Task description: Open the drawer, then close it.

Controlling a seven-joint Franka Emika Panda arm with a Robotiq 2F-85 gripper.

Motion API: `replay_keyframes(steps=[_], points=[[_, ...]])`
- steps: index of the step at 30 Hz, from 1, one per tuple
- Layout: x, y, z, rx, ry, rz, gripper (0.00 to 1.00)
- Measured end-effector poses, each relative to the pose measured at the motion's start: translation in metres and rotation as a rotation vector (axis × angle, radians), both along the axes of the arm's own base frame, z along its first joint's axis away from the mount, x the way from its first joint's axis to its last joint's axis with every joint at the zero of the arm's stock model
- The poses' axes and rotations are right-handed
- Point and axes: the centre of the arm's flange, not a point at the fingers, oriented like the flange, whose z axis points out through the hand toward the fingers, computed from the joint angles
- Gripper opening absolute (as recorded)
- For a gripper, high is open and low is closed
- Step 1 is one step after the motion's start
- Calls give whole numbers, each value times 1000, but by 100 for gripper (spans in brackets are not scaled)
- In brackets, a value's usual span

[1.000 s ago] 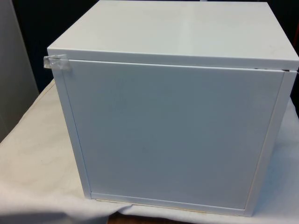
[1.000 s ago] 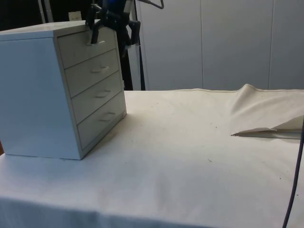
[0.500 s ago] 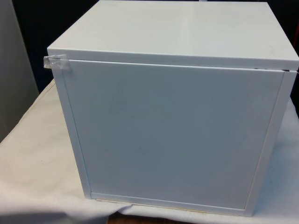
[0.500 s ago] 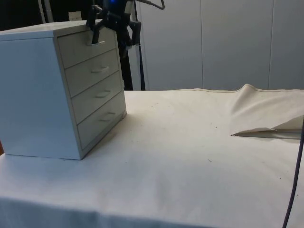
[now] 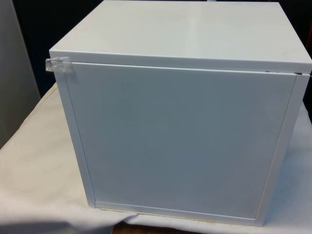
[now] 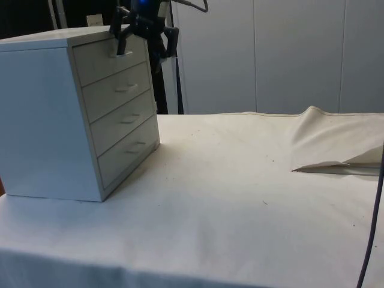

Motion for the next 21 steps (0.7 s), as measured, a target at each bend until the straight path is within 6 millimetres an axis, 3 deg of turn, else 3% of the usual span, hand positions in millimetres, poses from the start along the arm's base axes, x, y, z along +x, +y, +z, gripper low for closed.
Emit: replay_keyframes(steps=[4, 5, 6, 13, 14, 15, 16, 21], points=[[0, -3, 0, 0, 1, -5, 98], [0, -3, 0, 0, 1, -5, 89], [0, -3, 0, 0, 1, -6, 89], [3, -4, 6, 0, -13, -7, 54], [3, -4, 5, 0, -12, -7, 41], [3, -4, 5, 0, -12, -7, 36], [2, -4, 5, 0, -10, -7, 36], [2, -4, 4, 0, -9, -8, 10]])
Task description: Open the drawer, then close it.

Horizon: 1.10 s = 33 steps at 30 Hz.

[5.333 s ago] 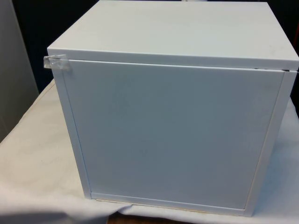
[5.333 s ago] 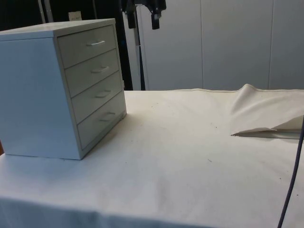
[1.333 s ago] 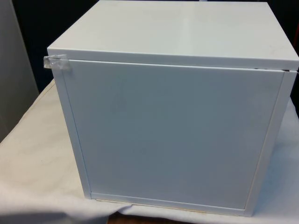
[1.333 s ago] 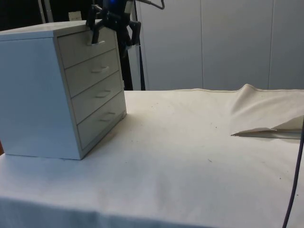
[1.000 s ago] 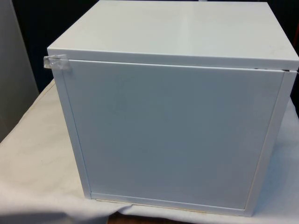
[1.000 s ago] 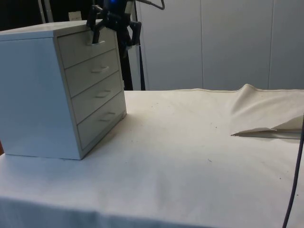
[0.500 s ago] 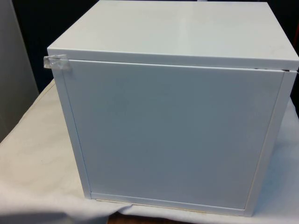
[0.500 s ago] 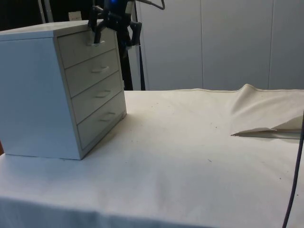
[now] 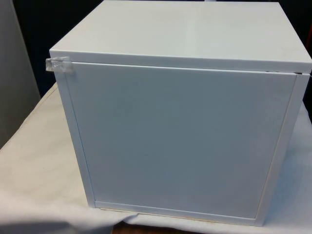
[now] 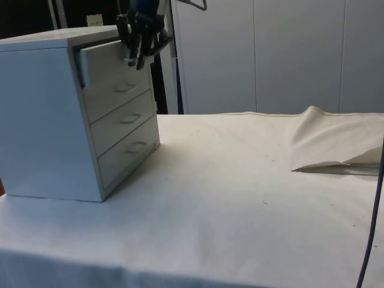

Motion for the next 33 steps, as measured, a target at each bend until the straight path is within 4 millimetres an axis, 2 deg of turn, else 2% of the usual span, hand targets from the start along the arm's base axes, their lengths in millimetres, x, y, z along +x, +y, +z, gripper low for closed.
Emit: replay_keyframes(steps=[1, 2, 6, 15, 33], points=[[0, 1, 1, 0, -2, 1, 0], [0, 1, 1, 0, -2, 5, 0], [0, 0, 4, 0, 0, 5, 0], [-8, -2, 24, 16, 43, 8, 0], [-43, 4, 19, 40, 72, 29, 0]])
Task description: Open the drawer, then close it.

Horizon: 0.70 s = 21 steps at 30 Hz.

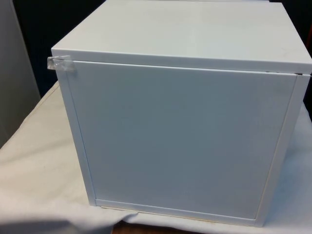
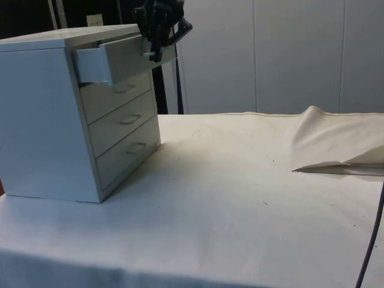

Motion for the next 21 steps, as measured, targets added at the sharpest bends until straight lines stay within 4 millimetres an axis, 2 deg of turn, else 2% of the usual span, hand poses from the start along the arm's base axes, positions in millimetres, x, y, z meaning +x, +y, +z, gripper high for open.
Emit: replay_keyframes(steps=[11, 21], points=[[-21, 2, -2, 15, 7, 11, 0], [-31, 3, -4, 25, 13, 17, 0]])
